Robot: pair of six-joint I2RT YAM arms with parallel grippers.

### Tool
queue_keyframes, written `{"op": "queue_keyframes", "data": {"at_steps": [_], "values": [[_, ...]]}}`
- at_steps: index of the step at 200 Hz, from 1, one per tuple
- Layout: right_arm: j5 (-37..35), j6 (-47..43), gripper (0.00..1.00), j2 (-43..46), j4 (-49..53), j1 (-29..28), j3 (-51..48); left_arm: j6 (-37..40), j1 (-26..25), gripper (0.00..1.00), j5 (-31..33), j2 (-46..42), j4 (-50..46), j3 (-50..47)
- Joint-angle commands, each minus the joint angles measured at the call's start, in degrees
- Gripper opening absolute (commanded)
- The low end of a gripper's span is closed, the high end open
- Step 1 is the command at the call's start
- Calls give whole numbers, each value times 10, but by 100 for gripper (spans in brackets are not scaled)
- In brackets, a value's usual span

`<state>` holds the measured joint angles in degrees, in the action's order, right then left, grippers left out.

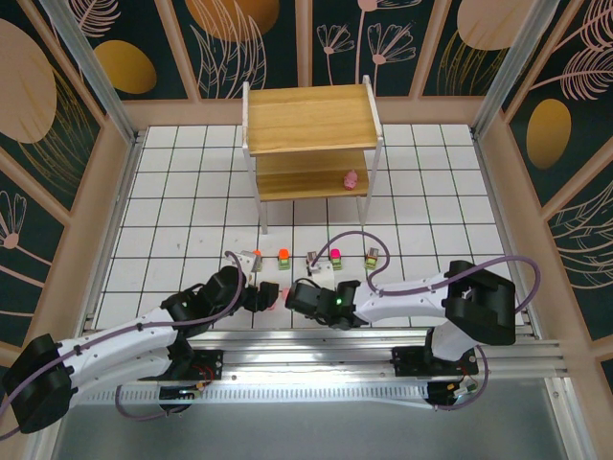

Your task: Place and organize the plastic toys onto the shelf

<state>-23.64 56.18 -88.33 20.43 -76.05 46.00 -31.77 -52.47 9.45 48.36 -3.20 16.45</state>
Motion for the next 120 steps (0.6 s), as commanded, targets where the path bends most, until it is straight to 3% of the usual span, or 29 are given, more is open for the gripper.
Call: {"op": "queue_keyframes", "data": {"at_steps": [1,120], "values": [[-3,-18,36,17,-12,12,-5,4,-2,79,5,4,10,-2],[24,-57,35,7,-26,61,-7,3,-2,80,6,0,10,-4]]}}
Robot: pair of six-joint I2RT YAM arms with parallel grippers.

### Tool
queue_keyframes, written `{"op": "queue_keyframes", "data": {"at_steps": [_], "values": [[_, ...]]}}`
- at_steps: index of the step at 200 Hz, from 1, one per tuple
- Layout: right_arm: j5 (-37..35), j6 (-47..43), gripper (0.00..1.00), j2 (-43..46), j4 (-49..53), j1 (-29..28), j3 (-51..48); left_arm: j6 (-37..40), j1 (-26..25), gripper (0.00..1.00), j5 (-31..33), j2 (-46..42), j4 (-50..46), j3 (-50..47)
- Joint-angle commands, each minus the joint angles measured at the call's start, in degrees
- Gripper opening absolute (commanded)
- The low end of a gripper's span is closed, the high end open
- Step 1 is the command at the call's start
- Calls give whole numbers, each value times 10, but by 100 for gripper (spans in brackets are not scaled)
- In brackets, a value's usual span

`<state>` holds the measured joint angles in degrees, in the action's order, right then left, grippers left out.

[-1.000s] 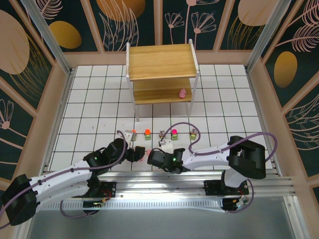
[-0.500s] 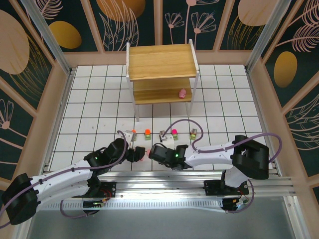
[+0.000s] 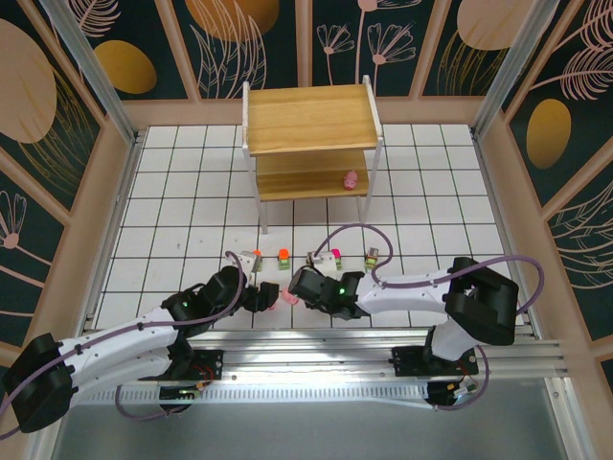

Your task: Place and organize the plastic toys onto the shelf

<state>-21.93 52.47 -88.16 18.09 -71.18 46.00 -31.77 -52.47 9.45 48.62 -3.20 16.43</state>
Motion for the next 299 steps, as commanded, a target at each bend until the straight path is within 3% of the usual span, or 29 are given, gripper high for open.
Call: {"op": "queue_keyframes", "data": {"at_steps": [1,94,164,299], "values": [[7,-21,35,5,-2,14,-6,3,-2,80,6,-3,10,-3],[19,-67,40,58,-47,43,-16,3,-2,80,9,-5,10,-4],[76,-102,67,67,-132,61,-66,3,-2,80,9,-4,10,-3],[147,-162,75,42,-237,89,-114,1,-2,80,11,1,10,-3]]}}
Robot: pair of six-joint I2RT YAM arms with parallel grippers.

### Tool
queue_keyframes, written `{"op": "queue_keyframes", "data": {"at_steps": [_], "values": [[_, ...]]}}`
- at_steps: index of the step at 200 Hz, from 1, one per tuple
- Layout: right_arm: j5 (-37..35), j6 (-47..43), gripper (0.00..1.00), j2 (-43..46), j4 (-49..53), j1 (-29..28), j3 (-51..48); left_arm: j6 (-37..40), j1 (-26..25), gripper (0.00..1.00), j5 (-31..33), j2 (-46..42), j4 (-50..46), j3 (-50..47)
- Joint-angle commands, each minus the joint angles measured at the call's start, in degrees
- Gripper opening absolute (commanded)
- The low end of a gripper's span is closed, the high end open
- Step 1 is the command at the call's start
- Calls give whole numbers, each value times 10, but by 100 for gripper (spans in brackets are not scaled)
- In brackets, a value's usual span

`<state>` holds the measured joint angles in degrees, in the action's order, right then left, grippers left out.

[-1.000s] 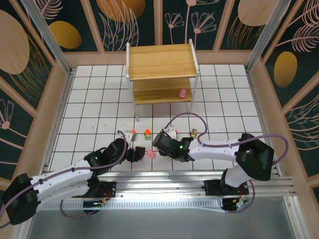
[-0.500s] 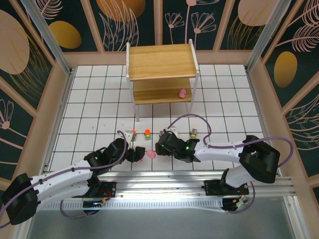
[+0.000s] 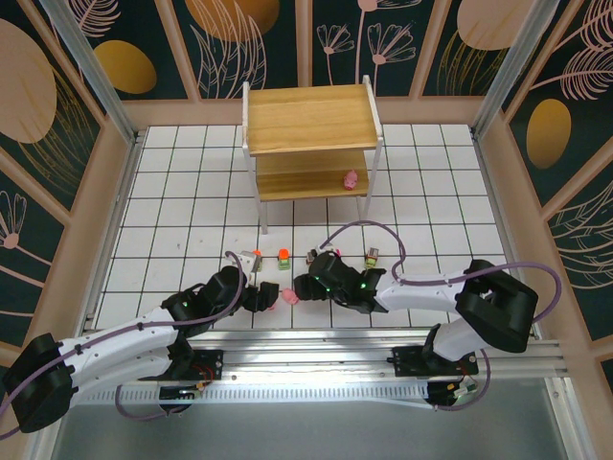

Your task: Place and organize the plastic toys onto the shelf

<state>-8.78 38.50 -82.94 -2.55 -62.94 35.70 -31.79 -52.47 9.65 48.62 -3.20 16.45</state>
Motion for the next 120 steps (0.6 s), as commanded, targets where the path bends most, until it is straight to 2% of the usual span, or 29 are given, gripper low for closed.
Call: {"op": "queue_keyframes", "data": {"at_steps": [1,66,120], "values": [[16,-22,75,-10,-32,6,-11,2,-2,80,9,1,10,-3],[40,-32,75,-31,-65,6,-16,2,-3,80,9,2,10,-2],[39,-24,75,-20,-55,-2,-30,2,-2,80,9,2,10,-2]]}}
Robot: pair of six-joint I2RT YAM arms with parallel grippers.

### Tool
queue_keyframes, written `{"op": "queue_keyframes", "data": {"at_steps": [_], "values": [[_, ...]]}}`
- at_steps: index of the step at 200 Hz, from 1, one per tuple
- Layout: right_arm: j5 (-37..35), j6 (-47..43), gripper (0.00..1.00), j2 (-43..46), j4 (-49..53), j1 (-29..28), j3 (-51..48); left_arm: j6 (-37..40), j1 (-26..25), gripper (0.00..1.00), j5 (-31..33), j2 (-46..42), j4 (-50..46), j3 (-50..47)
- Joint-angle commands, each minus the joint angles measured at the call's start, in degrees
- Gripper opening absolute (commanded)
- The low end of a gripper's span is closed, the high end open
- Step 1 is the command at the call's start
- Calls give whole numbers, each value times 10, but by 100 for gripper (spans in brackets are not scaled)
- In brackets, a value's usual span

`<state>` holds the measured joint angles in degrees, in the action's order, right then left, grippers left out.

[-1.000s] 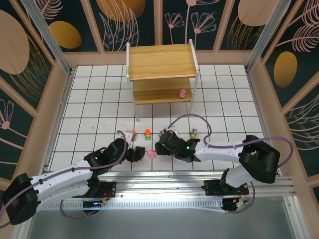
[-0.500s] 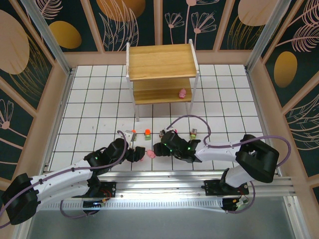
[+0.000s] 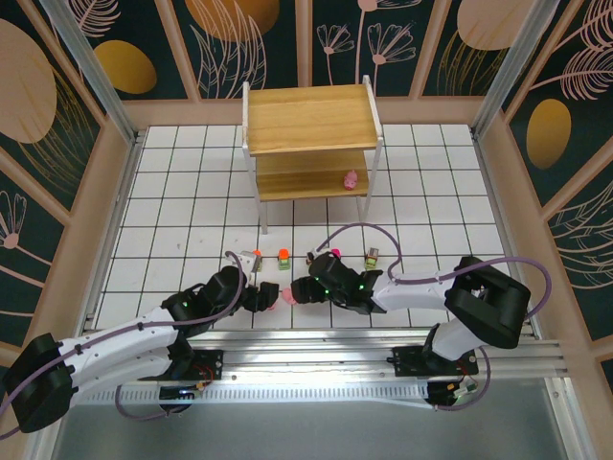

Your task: Place and organize the plastic toys onto the shelf

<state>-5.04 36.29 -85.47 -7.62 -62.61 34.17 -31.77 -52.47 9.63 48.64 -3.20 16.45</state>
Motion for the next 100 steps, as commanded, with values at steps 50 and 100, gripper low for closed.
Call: {"op": "queue_keyframes", "data": {"at_steps": [50,100], "values": [[-5,10,74,17,13,-30,-17,2,-2,80,10,-1,10,-3],[-4,8,74,30,21,-41,-17,2,-2,79,10,-2,10,-4]]}}
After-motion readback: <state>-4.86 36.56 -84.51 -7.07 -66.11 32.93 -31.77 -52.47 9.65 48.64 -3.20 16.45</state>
